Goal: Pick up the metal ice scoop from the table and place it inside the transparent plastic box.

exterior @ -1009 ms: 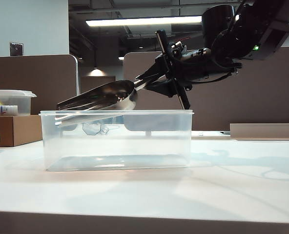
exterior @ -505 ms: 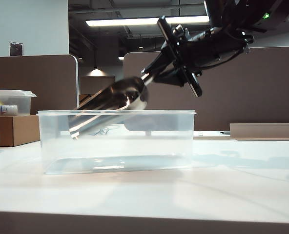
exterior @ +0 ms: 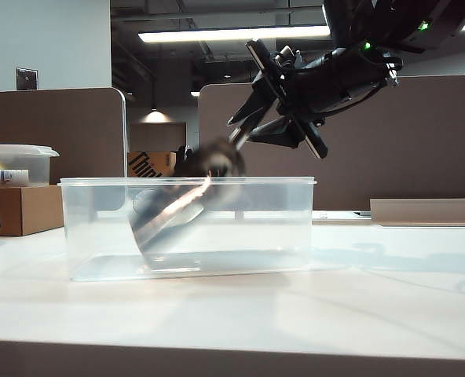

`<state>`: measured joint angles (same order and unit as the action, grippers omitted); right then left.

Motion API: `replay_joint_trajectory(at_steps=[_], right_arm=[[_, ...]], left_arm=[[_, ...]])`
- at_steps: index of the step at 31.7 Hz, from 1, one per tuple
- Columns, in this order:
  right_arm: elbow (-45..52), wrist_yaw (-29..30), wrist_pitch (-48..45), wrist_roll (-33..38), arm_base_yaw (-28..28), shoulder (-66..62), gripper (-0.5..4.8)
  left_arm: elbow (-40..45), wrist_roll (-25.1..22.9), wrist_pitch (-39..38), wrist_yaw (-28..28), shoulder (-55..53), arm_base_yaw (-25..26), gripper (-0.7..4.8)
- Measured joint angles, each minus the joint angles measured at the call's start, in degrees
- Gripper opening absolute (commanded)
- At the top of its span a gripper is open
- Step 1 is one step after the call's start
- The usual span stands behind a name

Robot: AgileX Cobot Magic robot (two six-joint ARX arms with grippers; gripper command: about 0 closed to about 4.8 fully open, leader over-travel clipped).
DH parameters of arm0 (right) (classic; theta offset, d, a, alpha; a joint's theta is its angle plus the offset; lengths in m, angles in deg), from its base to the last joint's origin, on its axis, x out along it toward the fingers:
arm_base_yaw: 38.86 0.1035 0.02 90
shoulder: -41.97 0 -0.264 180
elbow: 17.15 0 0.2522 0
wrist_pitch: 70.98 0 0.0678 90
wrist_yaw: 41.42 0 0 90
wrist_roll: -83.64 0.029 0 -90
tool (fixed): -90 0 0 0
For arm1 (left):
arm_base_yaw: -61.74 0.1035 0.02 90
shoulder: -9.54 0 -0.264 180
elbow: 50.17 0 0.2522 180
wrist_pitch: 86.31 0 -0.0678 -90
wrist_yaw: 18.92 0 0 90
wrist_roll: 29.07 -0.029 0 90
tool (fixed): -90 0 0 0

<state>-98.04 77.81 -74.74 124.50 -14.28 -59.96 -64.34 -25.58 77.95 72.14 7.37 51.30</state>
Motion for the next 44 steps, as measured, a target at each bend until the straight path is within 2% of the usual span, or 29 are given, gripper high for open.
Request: replay_joint_trajectory(at_steps=[3,9,13,25,29,31,32,33,34,35,44], right_arm=[[0.0,-0.09,-0.15,-0.02,-0.02,0.0,2.16],[0.02,-0.09,-0.07,-0.07,-0.02,0.0,2.23],[0.04,-0.63,-0.02,-0.07,-0.52,0.02,2.73],[0.11,-6.71,0.22,-1.95,-2.47,2.58,2.78],[0.13,-11.47,1.18,-4.37,-2.45,4.28,2.77],[0.11,-14.08,1.7,-5.46,-2.62,5.57,2.22],[0.09,-14.78,1.81,-5.73,-2.89,6.05,1.54],[0.07,-15.12,1.88,-5.84,-3.15,6.69,0.47],[0.04,-15.3,1.88,-5.95,-3.26,7.19,-0.19],[0.02,-15.56,1.86,-6.01,-3.34,7.52,-0.02],[0.09,-18.45,3.78,-8.33,-3.19,14.32,-0.03]], left_arm=[[0.0,0.0,0.0,0.0,0.0,0.0,0.21],[0.0,0.0,0.0,0.0,0.0,0.0,0.21],[0.0,0.0,0.0,0.0,0.0,0.0,0.21],[0.0,0.0,0.0,0.0,0.0,0.0,0.21],[0.0,0.0,-0.02,0.0,0.0,0.0,0.21],[0.0,0.0,0.0,0.0,0.0,0.0,0.21],[0.0,0.0,-0.02,0.0,0.0,-0.02,0.21],[0.0,0.0,0.0,0.0,0.0,0.0,0.21],[0.0,0.0,-0.02,0.0,0.0,0.0,0.21],[0.0,0.0,0.0,0.0,0.0,0.0,0.21],[0.0,0.0,-0.02,0.11,0.0,0.39,0.21]])
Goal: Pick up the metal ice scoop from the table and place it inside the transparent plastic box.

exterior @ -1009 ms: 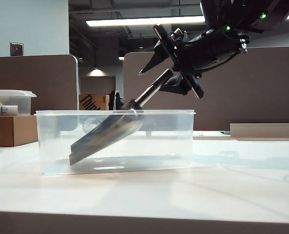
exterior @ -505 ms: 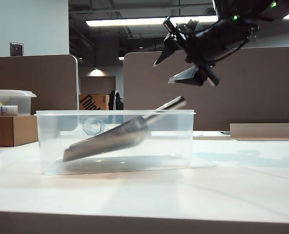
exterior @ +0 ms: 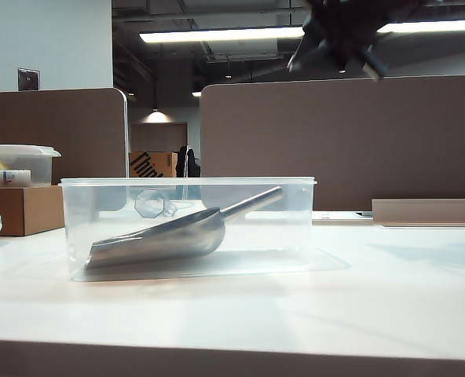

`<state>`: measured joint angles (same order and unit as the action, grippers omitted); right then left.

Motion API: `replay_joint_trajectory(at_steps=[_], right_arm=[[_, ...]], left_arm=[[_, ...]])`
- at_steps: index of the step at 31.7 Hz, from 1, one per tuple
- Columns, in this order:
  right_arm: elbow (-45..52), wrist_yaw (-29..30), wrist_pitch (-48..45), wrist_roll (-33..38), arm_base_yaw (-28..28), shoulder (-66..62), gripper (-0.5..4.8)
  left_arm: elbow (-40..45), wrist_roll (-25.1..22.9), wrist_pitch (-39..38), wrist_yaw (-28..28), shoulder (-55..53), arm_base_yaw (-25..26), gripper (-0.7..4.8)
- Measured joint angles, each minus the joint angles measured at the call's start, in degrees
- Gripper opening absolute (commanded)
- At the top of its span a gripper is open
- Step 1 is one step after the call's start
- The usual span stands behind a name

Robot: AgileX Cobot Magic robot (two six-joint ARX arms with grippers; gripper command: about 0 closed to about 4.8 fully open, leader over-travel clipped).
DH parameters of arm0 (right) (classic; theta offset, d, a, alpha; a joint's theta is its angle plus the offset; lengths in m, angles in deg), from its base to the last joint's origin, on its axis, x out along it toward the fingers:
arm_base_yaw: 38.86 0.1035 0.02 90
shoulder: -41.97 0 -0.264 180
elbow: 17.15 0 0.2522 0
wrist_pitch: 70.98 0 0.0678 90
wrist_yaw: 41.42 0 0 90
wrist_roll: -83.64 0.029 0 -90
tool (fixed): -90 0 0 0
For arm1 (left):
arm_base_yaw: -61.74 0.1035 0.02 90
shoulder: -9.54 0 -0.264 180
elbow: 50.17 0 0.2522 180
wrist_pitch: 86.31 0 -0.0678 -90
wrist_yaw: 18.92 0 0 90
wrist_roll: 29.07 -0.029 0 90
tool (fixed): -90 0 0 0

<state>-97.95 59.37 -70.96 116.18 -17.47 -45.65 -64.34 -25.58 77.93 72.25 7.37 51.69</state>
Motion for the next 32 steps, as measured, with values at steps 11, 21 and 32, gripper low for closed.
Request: replay_joint_trajectory(at_steps=[11,21,32], right_arm=[[-0.09,-15.15,13.14,-16.33,4.61,19.54,-0.03],[2.64,-29.29,24.24,-19.56,14.56,31.47,-0.03],[8.83,-35.26,28.98,-19.47,24.04,36.94,-0.01]], left_arm=[[0.0,0.0,-0.09,0.31,1.7,9.68,0.21],[0.0,0.0,0.72,0.26,2.08,10.84,0.21],[0.0,0.0,0.7,0.26,2.08,10.84,0.21]])
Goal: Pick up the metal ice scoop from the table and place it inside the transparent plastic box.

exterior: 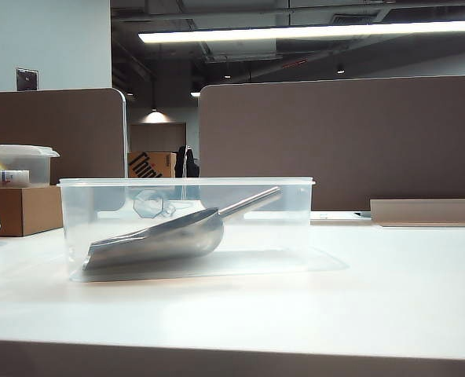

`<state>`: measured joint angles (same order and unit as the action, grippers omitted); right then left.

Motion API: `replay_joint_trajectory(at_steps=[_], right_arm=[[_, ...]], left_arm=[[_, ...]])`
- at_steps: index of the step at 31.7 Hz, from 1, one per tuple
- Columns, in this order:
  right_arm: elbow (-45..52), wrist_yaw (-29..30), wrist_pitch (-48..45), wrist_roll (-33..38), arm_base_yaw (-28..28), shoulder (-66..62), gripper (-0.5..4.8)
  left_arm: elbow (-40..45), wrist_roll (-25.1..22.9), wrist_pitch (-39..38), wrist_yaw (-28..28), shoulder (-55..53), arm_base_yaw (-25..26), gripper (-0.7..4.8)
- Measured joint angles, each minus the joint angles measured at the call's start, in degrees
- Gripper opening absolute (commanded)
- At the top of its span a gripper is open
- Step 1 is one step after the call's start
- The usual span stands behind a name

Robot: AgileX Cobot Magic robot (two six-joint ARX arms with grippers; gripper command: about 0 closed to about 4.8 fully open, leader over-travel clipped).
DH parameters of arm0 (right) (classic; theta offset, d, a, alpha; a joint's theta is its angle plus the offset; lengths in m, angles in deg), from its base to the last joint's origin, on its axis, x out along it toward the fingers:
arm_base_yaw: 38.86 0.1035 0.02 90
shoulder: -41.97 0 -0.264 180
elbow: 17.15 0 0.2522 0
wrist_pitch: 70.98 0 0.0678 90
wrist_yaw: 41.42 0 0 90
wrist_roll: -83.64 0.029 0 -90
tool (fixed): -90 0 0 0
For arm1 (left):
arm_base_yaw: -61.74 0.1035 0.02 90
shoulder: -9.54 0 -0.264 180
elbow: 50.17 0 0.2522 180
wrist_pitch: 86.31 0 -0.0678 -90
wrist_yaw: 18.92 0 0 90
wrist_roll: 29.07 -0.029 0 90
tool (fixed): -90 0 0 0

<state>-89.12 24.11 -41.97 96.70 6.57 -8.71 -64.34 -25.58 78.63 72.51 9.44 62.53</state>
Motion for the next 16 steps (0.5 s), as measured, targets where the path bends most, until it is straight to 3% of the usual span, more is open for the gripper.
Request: replay_joint_trajectory(at_steps=[16], right_arm=[[0.0,1.22,5.25,0.11,-0.17,-0.37,-0.01]], left_arm=[[0.0,0.0,0.0,0.0,0.0,0.0,0.21]])
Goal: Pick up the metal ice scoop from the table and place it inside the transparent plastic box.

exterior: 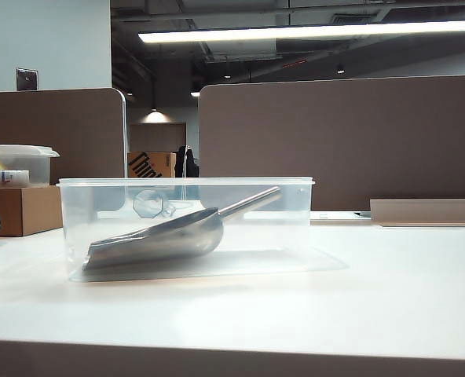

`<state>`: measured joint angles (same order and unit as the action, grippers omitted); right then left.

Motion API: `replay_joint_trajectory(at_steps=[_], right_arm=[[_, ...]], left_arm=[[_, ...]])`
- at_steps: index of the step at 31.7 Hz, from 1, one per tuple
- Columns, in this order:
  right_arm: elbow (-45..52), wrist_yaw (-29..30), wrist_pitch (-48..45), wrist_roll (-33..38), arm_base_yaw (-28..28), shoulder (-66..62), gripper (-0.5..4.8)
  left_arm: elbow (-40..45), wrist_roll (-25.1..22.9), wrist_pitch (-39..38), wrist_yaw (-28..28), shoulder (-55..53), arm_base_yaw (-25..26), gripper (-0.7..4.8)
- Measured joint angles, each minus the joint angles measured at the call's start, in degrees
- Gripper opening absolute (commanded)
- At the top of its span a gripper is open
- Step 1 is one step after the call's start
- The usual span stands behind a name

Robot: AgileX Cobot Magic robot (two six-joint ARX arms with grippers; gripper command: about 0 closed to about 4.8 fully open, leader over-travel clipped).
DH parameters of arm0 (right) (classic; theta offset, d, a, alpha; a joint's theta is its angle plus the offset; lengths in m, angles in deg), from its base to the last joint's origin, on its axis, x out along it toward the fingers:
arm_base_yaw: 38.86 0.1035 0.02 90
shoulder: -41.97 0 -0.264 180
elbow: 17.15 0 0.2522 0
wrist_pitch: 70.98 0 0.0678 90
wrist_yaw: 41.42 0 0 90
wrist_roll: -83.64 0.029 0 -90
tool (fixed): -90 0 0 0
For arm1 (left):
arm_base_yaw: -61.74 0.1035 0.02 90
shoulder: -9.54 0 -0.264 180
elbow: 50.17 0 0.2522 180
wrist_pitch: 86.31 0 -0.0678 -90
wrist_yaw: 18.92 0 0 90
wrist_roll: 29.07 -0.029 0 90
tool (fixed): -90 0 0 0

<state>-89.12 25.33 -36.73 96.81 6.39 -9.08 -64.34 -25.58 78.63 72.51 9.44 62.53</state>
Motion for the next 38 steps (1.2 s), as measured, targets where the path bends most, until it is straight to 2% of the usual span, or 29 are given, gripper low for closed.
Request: replay_joint_trajectory(at_steps=[3,8,14,20,23,27,33,38], right_arm=[[0.0,0.07,0.0,-0.33,0.02,0.0,-0.01],[0.11,-1.44,0.02,-10.45,-1.4,0.96,-0.01],[2.99,-2.19,-1.77,-12.0,-5.99,6.99,0.0],[17.79,-2.27,-15.43,-12.87,-17.2,17.29,0.0],[26.08,-0.33,-22.29,-12.44,-21.68,23.02,-0.01],[36.59,0.59,-26.1,-10.4,-28.11,29.53,-0.01],[46.99,8.02,-27.5,-5.53,-34.53,37.2,-0.01],[51.3,18.86,-27.52,-4.5,-38.91,41.86,-0.01]], left_arm=[[0.0,0.0,0.0,0.0,0.0,0.0,0.21],[0.0,0.0,0.0,0.0,0.0,0.0,0.21],[0.0,0.0,0.0,0.02,0.02,0.0,0.21],[0.0,0.0,0.0,0.0,0.0,0.0,0.21],[0.0,0.0,0.0,0.07,0.0,-0.02,0.21],[0.0,0.0,0.0,0.0,0.0,-0.02,0.21],[0.0,0.0,0.0,-0.02,0.0,0.0,0.21],[0.0,0.0,0.0,0.02,-0.02,0.0,0.21]])
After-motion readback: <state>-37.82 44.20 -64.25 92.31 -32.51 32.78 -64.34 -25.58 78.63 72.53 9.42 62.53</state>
